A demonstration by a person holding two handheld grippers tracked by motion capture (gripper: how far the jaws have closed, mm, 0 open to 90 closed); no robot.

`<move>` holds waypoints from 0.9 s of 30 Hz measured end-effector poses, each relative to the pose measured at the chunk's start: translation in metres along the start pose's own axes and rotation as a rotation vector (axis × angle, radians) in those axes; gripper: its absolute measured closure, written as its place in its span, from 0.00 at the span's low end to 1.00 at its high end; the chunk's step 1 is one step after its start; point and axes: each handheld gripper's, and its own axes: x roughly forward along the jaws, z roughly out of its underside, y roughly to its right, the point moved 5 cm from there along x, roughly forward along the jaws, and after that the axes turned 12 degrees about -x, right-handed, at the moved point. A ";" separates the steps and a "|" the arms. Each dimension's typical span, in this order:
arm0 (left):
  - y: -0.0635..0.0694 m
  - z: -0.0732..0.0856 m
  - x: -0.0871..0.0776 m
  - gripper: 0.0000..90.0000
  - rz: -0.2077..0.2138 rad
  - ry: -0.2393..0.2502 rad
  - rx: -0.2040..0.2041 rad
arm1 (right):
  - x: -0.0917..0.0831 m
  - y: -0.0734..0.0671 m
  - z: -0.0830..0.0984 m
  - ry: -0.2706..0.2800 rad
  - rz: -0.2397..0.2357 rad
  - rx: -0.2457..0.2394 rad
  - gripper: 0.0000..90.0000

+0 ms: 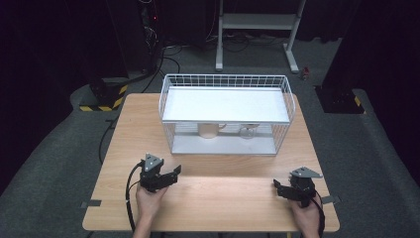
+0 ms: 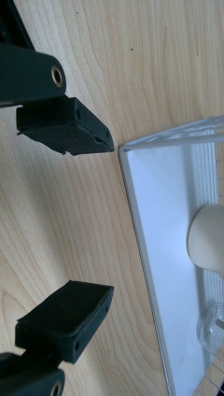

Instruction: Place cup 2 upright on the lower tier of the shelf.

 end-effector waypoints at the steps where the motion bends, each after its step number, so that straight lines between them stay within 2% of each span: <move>1: -0.001 0.001 0.000 0.29 0.001 0.000 -0.002 | 0.000 0.000 0.000 0.000 0.000 0.000 0.24; 19: -0.014 0.013 0.006 0.28 -0.052 -0.036 0.010 | 0.000 0.000 0.000 0.000 0.000 0.000 0.24; 27: -0.020 0.020 0.012 0.28 -0.082 -0.073 0.010 | 0.000 0.000 0.000 0.000 0.000 0.000 0.24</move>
